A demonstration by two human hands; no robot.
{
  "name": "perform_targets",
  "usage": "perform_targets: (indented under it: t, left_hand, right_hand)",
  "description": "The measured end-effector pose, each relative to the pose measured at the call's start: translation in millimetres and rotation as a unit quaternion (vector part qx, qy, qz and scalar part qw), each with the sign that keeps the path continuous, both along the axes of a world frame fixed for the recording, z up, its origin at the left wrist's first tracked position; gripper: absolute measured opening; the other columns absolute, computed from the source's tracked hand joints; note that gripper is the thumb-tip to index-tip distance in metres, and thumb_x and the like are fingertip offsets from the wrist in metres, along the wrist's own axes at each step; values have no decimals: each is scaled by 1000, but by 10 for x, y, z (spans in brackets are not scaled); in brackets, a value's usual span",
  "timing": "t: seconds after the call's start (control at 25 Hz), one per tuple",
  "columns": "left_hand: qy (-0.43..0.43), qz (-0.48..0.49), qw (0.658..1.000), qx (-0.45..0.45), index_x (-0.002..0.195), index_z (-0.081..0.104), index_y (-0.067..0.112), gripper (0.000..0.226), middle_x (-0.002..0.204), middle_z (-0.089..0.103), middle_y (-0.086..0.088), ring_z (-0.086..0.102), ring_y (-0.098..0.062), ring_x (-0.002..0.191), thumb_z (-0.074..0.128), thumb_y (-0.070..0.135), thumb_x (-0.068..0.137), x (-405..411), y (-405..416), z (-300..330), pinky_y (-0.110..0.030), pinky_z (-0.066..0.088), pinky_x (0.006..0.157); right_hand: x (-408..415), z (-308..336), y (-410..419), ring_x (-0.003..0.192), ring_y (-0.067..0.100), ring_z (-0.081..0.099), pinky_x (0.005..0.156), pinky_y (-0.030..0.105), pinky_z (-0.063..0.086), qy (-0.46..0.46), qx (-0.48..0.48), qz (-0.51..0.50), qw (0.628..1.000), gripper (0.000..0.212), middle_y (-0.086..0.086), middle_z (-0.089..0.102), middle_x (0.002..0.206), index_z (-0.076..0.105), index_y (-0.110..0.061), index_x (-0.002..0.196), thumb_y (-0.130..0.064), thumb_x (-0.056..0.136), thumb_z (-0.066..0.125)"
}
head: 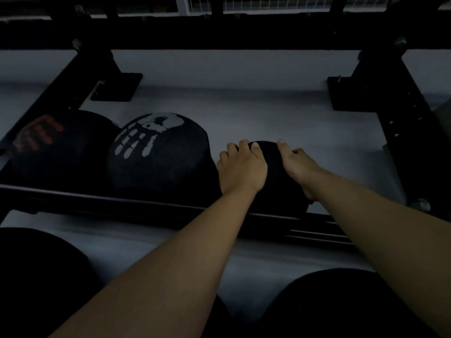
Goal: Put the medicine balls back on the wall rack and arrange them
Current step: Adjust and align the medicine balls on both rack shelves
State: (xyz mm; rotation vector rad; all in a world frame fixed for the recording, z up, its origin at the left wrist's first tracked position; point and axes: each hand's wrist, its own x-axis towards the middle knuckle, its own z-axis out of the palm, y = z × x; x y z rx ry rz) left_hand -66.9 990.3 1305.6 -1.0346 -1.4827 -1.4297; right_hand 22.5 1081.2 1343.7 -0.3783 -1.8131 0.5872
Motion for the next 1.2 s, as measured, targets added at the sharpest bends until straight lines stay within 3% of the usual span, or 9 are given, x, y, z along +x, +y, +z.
perform_targets:
  t: [0.2, 0.44, 0.64, 0.72, 0.8, 0.92, 1.0, 1.08, 1.2]
  left_hand:
    - [19, 5, 1000, 3, 157, 42, 20, 55, 160, 42, -12, 39, -33, 142, 21, 44, 111, -18, -18, -45, -45, 27, 119]
    - [63, -12, 997, -41, 163, 33, 19, 61, 168, 34, -11, 32, -32, 152, 22, 49, 111, -55, -155, -111, -45, 25, 125]
    - [104, -2, 992, -75, 155, 47, 16, 55, 157, 49, -12, 47, -31, 142, 30, 45, 111, -169, -490, -56, -44, 37, 118]
    - [137, 9, 989, -56, 153, 50, 13, 52, 156, 52, -12, 49, -30, 140, 36, 40, 111, -272, -737, -27, -41, 38, 117]
    - [168, 54, 984, -21, 148, 55, 13, 46, 151, 56, -11, 53, -29, 136, 41, 35, 109, -453, -1059, 37, -38, 38, 115]
    - [167, 128, 977, 21, 143, 59, 15, 42, 149, 58, -9, 53, -29, 135, 41, 28, 107, -845, -1579, 125, -38, 36, 114]
    - [146, 147, 978, 19, 143, 58, 14, 43, 150, 56, -10, 52, -31, 136, 37, 26, 108, -1227, -1917, 146, -39, 37, 112]
    - [122, 144, 982, -13, 148, 52, 13, 45, 155, 51, -11, 49, -33, 138, 33, 28, 110, -1633, -2179, 157, -41, 38, 111]
    - [83, 58, 990, -97, 159, 36, 17, 53, 164, 39, -12, 39, -35, 147, 25, 40, 112, -2033, -2274, 98, -46, 33, 120]
  right_hand:
    - [24, -50, 57, 150, 39, 38, 126, 51, 31, 12, 45, -15, 999, 97, 17, 29, 170, 23, -15, 166, -80, 94, 26]
    - [99, -106, -9, 144, 39, 44, 122, 43, 31, 18, 174, -62, 983, 64, 20, 42, 161, 41, -25, 158, -59, 108, 22]
    - [56, -30, -280, 140, 39, 49, 118, 53, 39, -23, 236, -108, 966, 62, 17, 49, 157, 53, -28, 149, -62, 102, 31]
    - [-48, 31, -489, 140, 39, 50, 116, 46, 40, -17, 255, -109, 961, 60, 17, 50, 157, 56, -26, 146, -61, 103, 34]
    - [-235, 102, -767, 139, 35, 51, 103, 33, 38, 0, 276, -98, 956, 56, 16, 51, 156, 57, -23, 144, -56, 104, 36]
    - [-632, 174, -1219, 135, 32, 54, 93, 26, 31, 20, 293, -80, 953, 51, 16, 54, 152, 59, -21, 142, -50, 106, 39]
    - [-980, 166, -1518, 135, 33, 53, 97, 28, 35, 21, 295, -66, 953, 50, 16, 53, 151, 58, -22, 142, -50, 106, 39]
    - [-1309, 116, -1787, 140, 36, 47, 111, 36, 38, 18, 293, -73, 953, 53, 18, 46, 155, 52, -24, 148, -52, 106, 37]
    - [-1659, -2, -1997, 152, 39, 29, 126, 50, 24, -9, 296, -146, 944, 59, 14, 30, 168, 37, -33, 159, -58, 106, 32]
